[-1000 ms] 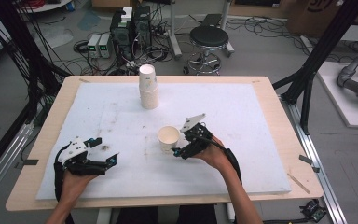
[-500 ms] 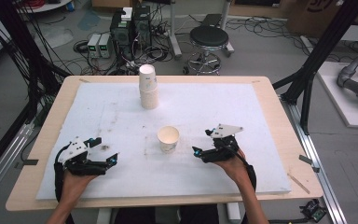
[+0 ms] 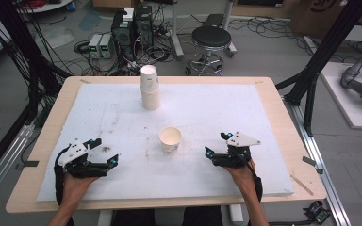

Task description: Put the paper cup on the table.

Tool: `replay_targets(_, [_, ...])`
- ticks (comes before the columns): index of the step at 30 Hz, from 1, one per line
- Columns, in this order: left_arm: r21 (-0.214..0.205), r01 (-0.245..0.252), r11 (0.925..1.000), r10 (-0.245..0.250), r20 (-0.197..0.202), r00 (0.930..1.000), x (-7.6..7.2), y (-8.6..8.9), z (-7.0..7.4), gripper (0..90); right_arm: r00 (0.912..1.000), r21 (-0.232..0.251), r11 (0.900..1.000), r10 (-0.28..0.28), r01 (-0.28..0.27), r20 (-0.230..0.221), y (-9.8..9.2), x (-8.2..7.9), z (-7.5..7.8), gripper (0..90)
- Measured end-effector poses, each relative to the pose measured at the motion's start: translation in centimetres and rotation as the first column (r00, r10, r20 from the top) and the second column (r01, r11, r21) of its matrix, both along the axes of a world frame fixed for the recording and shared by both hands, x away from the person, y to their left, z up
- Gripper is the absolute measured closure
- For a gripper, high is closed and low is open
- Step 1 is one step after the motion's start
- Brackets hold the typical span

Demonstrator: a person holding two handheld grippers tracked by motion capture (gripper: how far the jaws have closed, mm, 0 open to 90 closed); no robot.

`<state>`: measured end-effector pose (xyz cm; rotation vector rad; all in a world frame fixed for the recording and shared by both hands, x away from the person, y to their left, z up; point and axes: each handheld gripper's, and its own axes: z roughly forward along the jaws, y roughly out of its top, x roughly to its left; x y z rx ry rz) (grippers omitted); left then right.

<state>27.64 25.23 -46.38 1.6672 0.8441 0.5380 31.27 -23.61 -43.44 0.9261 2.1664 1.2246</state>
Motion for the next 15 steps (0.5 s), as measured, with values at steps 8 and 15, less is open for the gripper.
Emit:
replay_targets(8, [0.007, -0.006, 1.0, 0.006, -0.002, 1.0, 0.0, -0.1, 0.0, 5.3, 0.9991, 0.018, 0.9991, -0.039, 0.039, -0.016, -0.7, 0.1, -1.1, 18.3])
replay_targets(15, [0.006, -0.009, 0.9999, 0.009, -0.002, 1.0, 0.0, -0.1, 0.0, 5.3, 0.9992, 0.022, 0.999, -0.038, 0.038, -0.011, -0.9, 0.0, -1.1, 18.4])
